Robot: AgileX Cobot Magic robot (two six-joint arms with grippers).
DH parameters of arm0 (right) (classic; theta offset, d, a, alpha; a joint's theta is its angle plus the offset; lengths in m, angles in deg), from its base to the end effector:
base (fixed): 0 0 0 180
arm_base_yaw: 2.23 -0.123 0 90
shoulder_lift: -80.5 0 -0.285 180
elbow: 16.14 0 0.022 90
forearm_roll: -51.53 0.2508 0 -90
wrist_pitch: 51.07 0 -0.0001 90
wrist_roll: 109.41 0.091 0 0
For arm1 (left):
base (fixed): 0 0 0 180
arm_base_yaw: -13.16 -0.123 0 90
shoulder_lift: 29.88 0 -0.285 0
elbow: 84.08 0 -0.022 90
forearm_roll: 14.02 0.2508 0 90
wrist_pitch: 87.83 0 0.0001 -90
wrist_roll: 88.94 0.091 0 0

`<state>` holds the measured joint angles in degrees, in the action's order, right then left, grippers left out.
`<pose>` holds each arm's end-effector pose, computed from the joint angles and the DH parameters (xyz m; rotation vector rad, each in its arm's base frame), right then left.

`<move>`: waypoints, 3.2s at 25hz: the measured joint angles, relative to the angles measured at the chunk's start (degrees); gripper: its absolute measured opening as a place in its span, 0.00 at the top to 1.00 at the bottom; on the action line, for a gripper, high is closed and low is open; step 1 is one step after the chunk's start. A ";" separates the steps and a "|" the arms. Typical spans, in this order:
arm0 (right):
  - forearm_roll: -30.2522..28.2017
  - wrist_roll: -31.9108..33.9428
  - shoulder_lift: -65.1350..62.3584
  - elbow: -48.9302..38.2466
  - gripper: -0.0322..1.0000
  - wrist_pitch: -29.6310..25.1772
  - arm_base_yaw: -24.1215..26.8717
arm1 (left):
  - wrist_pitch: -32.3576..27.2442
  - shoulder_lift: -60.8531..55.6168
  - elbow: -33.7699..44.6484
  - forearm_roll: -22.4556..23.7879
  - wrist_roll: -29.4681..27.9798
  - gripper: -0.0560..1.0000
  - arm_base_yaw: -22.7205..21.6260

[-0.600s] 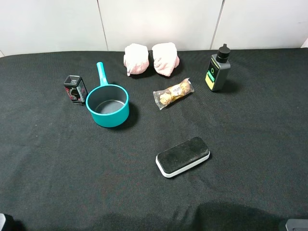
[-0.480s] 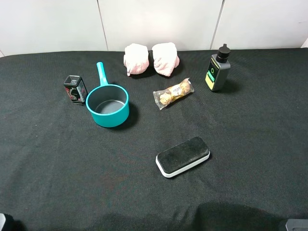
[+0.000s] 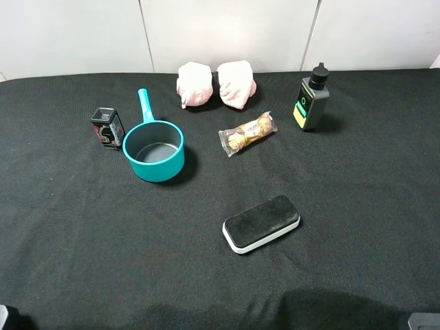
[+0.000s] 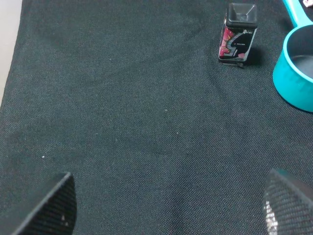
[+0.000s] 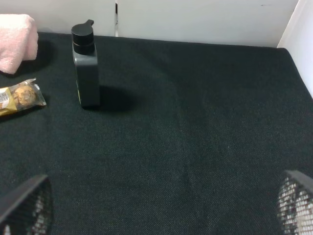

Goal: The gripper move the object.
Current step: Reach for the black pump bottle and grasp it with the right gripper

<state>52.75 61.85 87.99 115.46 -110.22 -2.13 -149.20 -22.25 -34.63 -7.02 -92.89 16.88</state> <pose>-0.0049 0.0017 0.2804 -0.1520 2.0026 -0.0733 -0.0036 0.0100 0.2727 -0.0096 2.0617 0.0642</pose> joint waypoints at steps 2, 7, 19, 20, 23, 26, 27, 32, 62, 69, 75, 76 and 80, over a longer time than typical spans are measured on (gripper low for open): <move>0.00 0.00 0.00 0.00 0.30 0.00 0.00 | 0.00 0.00 0.00 0.00 0.00 0.23 0.00; 0.00 0.00 0.00 0.00 0.30 0.00 0.00 | 0.00 0.00 0.00 0.00 0.00 0.23 0.00; 0.00 0.00 0.00 0.00 0.30 0.00 0.00 | 0.00 0.00 0.00 0.00 0.00 0.23 0.00; 0.00 0.00 0.00 0.00 0.30 0.00 0.00 | 0.00 0.00 0.00 0.00 0.00 0.23 0.00; 0.12 0.00 0.00 0.00 0.30 0.00 0.00 | 0.00 0.00 0.00 0.00 0.00 0.23 0.00; 0.22 0.00 0.13 0.00 0.30 0.00 0.00 | 0.00 0.00 0.00 0.00 0.00 0.23 0.00; 0.33 0.00 0.75 -0.04 0.30 0.00 0.00 | 0.00 0.00 0.00 0.00 0.00 0.23 0.00; 0.69 0.00 9.70 -0.04 0.30 0.00 -1.85 | 0.00 0.00 0.00 0.00 0.00 0.23 0.00; 11.28 -4.14 49.64 4.00 0.30 12.44 -2.66 | 0.00 0.00 0.00 0.00 0.00 0.23 0.00; 11.95 -4.96 54.44 10.00 0.30 11.41 -2.66 | 0.00 0.00 0.00 0.00 0.00 0.23 0.00; 10.82 -5.40 60.93 18.99 0.30 6.90 -2.66 | 0.00 0.00 0.00 0.00 0.00 0.23 0.00; 10.64 -5.40 62.38 20.59 0.30 5.81 -2.66 | 0.00 0.00 0.00 0.00 0.00 0.23 0.00; 10.24 -5.40 67.86 26.17 0.30 2.36 -2.66 | 0.00 0.00 0.00 0.00 0.00 0.23 0.00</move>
<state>62.99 56.45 155.86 141.63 -107.86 -4.79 -149.20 -22.25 -34.63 -7.02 -92.89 16.88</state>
